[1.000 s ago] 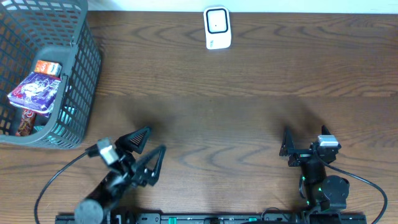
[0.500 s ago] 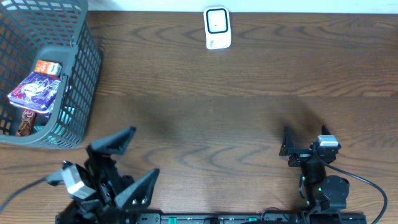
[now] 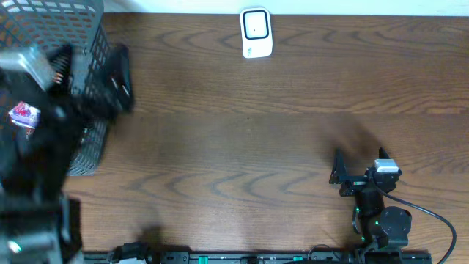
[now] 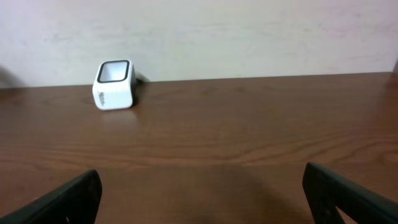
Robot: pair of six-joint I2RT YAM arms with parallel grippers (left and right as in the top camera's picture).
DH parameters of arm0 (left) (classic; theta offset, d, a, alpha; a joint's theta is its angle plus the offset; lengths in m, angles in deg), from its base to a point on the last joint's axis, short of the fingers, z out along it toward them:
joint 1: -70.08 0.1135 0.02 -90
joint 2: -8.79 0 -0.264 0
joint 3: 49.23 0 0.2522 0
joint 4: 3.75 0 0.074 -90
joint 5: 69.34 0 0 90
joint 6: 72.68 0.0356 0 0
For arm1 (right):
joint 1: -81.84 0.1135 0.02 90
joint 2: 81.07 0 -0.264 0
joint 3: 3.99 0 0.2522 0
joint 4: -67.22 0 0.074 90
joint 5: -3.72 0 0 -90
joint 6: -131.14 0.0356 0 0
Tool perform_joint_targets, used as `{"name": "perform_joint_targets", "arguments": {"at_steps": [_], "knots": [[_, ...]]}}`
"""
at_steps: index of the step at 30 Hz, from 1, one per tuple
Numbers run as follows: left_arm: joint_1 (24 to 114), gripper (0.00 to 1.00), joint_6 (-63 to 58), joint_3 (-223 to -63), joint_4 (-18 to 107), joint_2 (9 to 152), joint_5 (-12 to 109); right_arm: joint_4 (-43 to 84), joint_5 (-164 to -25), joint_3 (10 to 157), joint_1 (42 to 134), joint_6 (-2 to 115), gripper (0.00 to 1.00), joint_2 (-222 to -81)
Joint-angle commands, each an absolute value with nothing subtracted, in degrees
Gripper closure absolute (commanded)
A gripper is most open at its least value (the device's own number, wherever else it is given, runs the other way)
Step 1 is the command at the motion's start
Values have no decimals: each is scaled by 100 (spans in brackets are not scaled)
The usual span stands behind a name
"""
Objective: Scan the item barcode
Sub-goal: 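Move the left gripper into the basket toward the purple Carefree pack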
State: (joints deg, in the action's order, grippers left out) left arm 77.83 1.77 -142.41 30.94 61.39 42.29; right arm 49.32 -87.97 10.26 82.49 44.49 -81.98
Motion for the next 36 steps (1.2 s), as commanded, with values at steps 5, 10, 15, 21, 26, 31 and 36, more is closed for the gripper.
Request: {"name": "perform_joint_targets", "arguments": {"at_steps": [5, 10, 15, 21, 26, 31, 36], "knots": [[8343, 2, 2284, -17636, 5725, 8777, -72, 4921, -8789, 1009, 8231, 4384, 1, -8183], [8778, 2, 1980, -17913, 6322, 9553, -105, 4921, -8789, 1009, 8231, 4384, 1, -8183], [9259, 2, 1455, -17911, 6788, 10082, -105, 4921, -8789, 1009, 8231, 4384, 1, -8183], [10146, 2, -608, -17907, 6927, 10421, 559, 4921, -8789, 1009, 8231, 4384, 1, -8183], [10553, 2, -695, -17856, 7087, 10712, 1149, 4921, -8789, 1009, 8231, 4384, 1, -8183], [10590, 2, -151, -17723, 7124, 11138, 1145, 4921, -8789, 1009, 8231, 4384, 1, -8183], [10574, 2, -140, -17721, 7264, 11603, 1145, 4921, -8789, 1009, 8231, 4384, 1, -8183]]}}
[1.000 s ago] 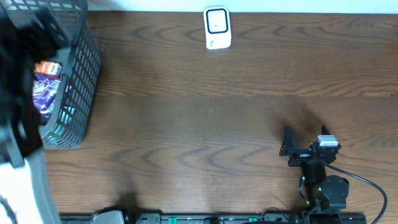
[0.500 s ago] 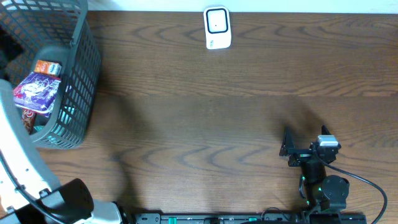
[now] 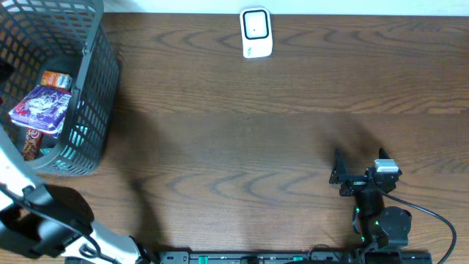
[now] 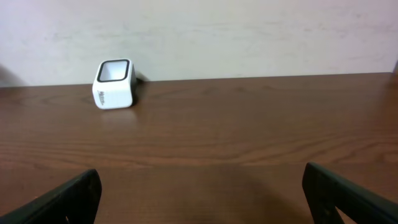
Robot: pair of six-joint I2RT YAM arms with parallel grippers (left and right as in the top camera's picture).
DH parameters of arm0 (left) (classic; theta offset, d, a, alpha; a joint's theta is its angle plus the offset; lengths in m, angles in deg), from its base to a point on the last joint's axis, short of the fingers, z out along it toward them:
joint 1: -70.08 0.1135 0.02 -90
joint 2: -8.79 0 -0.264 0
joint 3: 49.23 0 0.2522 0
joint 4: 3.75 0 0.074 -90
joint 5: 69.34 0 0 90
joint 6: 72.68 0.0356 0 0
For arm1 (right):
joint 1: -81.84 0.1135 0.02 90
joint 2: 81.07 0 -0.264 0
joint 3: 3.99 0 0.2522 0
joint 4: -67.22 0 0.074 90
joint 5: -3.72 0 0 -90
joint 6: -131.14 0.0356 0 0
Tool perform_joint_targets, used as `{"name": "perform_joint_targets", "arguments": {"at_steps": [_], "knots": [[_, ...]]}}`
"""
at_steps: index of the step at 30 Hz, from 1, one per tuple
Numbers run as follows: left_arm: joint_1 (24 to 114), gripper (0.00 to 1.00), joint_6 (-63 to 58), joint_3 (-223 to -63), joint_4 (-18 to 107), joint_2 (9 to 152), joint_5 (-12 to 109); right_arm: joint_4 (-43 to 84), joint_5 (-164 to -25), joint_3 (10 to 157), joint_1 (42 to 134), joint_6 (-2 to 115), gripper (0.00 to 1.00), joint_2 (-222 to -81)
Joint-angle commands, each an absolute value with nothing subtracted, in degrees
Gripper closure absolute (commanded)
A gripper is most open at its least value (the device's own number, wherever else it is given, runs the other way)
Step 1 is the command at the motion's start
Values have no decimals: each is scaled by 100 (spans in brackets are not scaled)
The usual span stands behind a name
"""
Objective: Scan the item barcode
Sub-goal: 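Move the left gripper into the basket toward the purple Carefree pack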
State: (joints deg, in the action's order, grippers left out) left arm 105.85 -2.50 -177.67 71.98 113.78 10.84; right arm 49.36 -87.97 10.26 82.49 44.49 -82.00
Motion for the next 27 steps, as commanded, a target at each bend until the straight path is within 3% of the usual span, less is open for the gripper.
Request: {"name": "perform_joint_targets", "arguments": {"at_steps": [1, 27], "knots": [[10574, 2, -140, -17721, 7277, 11682, 1145, 4921, -8789, 1009, 8231, 4384, 1, -8183], [10424, 2, -877, -17717, 7448, 13258, 1007, 4923, -8789, 1009, 8231, 4384, 1, -8183]]}}
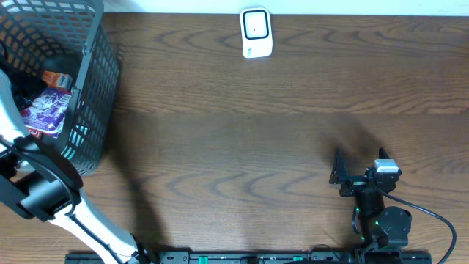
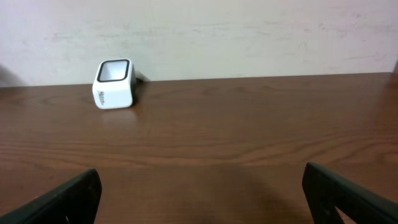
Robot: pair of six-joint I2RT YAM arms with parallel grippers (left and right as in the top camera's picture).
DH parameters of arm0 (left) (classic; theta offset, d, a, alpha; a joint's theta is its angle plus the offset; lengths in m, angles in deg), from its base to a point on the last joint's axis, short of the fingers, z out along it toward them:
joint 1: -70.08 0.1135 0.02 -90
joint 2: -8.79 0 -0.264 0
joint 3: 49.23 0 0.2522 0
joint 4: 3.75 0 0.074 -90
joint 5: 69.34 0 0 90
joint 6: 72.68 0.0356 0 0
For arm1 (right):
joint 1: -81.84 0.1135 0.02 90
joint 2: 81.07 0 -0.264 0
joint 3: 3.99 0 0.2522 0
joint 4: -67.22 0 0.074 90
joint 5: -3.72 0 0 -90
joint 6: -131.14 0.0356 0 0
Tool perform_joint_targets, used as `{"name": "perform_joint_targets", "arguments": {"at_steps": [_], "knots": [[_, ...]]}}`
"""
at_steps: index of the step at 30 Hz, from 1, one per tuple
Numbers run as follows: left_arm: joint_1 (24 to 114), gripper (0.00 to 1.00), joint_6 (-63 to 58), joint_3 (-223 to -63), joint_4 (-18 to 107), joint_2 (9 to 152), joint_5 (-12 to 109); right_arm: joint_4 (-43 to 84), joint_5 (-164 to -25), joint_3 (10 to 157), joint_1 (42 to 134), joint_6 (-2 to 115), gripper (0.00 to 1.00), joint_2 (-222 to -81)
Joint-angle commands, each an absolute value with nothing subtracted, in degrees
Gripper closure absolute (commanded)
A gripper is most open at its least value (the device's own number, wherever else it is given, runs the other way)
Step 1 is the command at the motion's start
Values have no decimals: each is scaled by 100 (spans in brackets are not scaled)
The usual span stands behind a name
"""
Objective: Scan the item barcode
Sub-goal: 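Move the left gripper into the basket toward the purple Carefree pack, then grasp the purple Carefree pack with the left gripper and lift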
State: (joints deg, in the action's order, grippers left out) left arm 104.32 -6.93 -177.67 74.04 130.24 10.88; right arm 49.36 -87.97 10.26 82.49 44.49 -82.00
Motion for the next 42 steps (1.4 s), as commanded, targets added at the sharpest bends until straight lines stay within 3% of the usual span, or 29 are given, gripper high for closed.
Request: {"name": "perform_joint_targets", "arguments": {"at_steps": [1, 5, 9, 17, 18, 20, 21, 26, 27, 29, 42], "knots": [[10424, 2, -875, -17714, 7448, 13306, 1051, 4921, -8789, 1009, 8231, 4384, 1, -8183], [10421, 1, -872, -17677, 7441, 13463, 1300, 4921, -8789, 1009, 8231, 4384, 1, -8183], [10424, 9, -870, -17677, 7443, 13553, 1471, 4923, -8789, 1009, 8231, 4384, 1, -8183], [10424, 10, -870, -17627, 7445, 13579, 1650, 4921, -8789, 1009, 8231, 4384, 1, -8183], [10424, 17, -870, -17605, 7443, 13579, 1650, 4923, -8789, 1009, 8231, 4384, 1, -8183], [10424, 42, -870, -17557, 7443, 13579, 1650, 4921, -8789, 1009, 8231, 4384, 1, -8183], [10424, 48, -870, -17531, 7441, 13579, 1650, 4921, -8789, 1009, 8231, 4384, 1, -8183], [10424, 59, -870, -17463, 7461, 13579, 1663, 4921, -8789, 1009, 8231, 4384, 1, -8183], [10424, 66, -870, -17463, 7494, 13579, 1663, 4921, -8789, 1009, 8231, 4384, 1, -8183], [10424, 92, -868, -17463, 7570, 13579, 1663, 4921, -8789, 1009, 8231, 4384, 1, -8183], [10424, 93, -789, -17627, 7747, 12355, 1777, 4921, -8789, 1009, 8231, 4384, 1, -8183]]}}
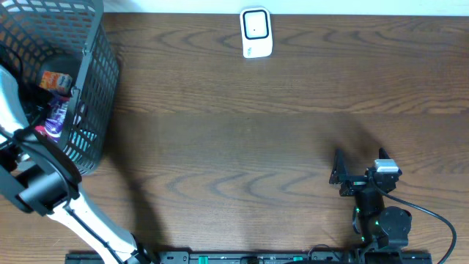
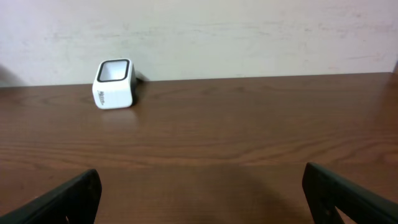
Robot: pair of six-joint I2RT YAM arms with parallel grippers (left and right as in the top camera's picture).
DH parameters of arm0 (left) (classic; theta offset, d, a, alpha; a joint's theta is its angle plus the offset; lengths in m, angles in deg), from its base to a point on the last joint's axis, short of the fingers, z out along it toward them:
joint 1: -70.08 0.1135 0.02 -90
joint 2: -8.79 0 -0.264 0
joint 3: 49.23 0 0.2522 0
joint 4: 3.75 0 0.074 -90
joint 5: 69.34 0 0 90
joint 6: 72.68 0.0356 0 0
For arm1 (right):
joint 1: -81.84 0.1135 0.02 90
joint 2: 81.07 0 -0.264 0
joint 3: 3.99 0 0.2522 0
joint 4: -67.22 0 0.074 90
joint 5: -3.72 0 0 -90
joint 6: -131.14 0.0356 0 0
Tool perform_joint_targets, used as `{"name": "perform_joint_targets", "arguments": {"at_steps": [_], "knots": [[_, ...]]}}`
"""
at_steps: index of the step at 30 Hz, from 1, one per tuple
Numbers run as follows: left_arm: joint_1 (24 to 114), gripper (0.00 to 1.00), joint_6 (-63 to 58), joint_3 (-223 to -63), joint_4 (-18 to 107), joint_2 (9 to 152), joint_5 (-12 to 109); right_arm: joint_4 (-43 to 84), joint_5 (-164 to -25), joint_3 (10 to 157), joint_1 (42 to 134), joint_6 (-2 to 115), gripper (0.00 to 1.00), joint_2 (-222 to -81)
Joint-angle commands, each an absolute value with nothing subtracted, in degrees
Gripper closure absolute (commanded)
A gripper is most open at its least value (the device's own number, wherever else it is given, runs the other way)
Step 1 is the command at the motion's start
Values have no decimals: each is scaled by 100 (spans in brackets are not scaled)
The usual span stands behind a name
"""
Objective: Scan the item barcode
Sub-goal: 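Grasp the purple Carefree pack with the left gripper and lift, then carry the Carefree pack to the scanner and place it on the table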
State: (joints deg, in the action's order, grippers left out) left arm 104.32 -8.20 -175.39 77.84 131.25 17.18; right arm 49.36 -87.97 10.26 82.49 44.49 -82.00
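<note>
A grey mesh basket [image 1: 94,81] stands at the table's far left. Inside it lie an orange packet [image 1: 55,79] and a purple packet [image 1: 57,116], the purple one showing narrow, as if on edge. My left gripper [image 1: 37,111] reaches into the basket beside the purple packet; its fingers are dark against the mesh and their state does not show. The white scanner [image 1: 256,33] [image 2: 114,84] stands at the back edge. My right gripper [image 1: 339,176] [image 2: 202,202] rests near the front right, open, with nothing between its fingers [image 2: 68,198].
The left arm's white link [image 1: 9,95] and black joint [image 1: 40,180] run along the basket's front left. The right arm's base [image 1: 381,220] sits at the front edge. A pale wall [image 2: 249,31] rises behind the scanner.
The purple packet lay flat in the basket; now it shows narrower and nearer the basket's right wall. The left arm has shifted slightly inside the basket. The right arm has not moved.
The left arm was a blur over the basket's left side. Then it was down at the front left, outside the basket, with the purple packet flat inside. Then it reached into the basket over the packet, which now stands on edge. The right gripper stayed open throughout.
</note>
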Motion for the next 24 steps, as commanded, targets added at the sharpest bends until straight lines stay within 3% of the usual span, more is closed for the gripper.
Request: {"name": "perform_joint_targets", "arguments": {"at_steps": [1, 10, 15, 24], "knots": [[10424, 93, -789, -17649, 7653, 12095, 1855, 4921, -8789, 1009, 8231, 4384, 1, -8183], [10424, 92, -897, -17651, 6582, 10019, 2179, 4921, -8789, 1009, 8231, 4384, 1, -8183], [10421, 93, -1701, -17651, 6296, 9278, 2247, 4921, -8789, 1009, 8231, 4384, 1, -8183], [9755, 93, -1983, -17647, 6256, 9184, 4651, 4921, -8789, 1009, 8231, 4384, 1, -8183]]}}
